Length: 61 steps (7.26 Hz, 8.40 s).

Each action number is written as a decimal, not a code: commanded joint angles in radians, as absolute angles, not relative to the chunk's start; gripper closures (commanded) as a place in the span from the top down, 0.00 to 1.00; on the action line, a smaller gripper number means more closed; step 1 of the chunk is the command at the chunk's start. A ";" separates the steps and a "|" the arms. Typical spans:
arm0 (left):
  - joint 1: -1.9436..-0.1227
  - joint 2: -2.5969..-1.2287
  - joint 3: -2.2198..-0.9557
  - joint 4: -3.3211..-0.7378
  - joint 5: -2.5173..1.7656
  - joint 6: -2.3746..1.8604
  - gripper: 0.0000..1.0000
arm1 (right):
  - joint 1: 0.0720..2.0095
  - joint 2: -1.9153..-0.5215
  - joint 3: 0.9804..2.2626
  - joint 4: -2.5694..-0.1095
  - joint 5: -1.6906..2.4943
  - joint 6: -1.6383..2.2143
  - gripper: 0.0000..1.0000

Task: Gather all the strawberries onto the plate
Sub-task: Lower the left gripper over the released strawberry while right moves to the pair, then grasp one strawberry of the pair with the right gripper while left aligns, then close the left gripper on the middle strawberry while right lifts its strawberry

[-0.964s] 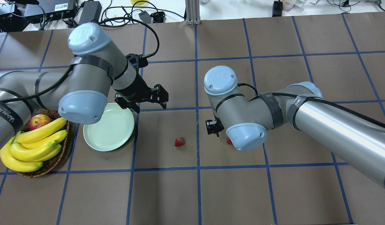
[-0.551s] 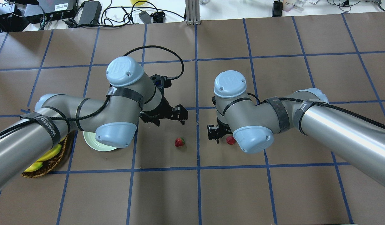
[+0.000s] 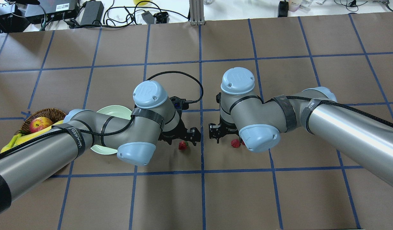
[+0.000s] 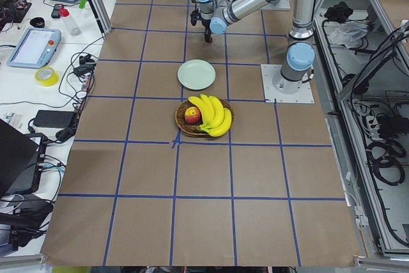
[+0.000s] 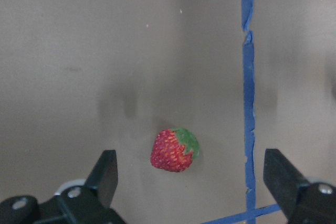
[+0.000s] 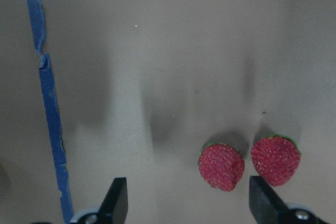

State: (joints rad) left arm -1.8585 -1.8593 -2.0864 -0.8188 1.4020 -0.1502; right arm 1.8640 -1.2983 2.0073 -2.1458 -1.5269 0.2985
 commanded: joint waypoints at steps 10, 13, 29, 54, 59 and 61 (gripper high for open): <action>-1.862 -1.873 -2.077 -0.830 1.407 -0.147 1.00 | 1.858 -1.247 2.023 -2.181 -1.599 0.244 0.39; -1.864 -1.853 -2.013 -0.834 1.411 -0.152 1.00 | 1.858 -1.249 2.017 -2.175 -1.592 0.226 0.19; -1.862 -1.848 -2.010 -0.836 1.413 -0.150 1.00 | 1.856 -1.262 1.993 -2.171 -1.591 0.236 0.12; -1.864 -1.870 -2.068 -0.870 1.433 -0.149 1.00 | 1.779 -1.465 1.692 -1.715 -1.545 0.176 0.07; -1.864 -1.879 -2.065 -0.870 1.422 -0.152 0.00 | 1.782 -1.463 1.695 -1.715 -1.542 0.178 0.05; -1.864 -1.865 -2.051 -0.870 1.431 -0.155 0.00 | 1.782 -1.463 1.692 -1.717 -1.540 0.178 0.05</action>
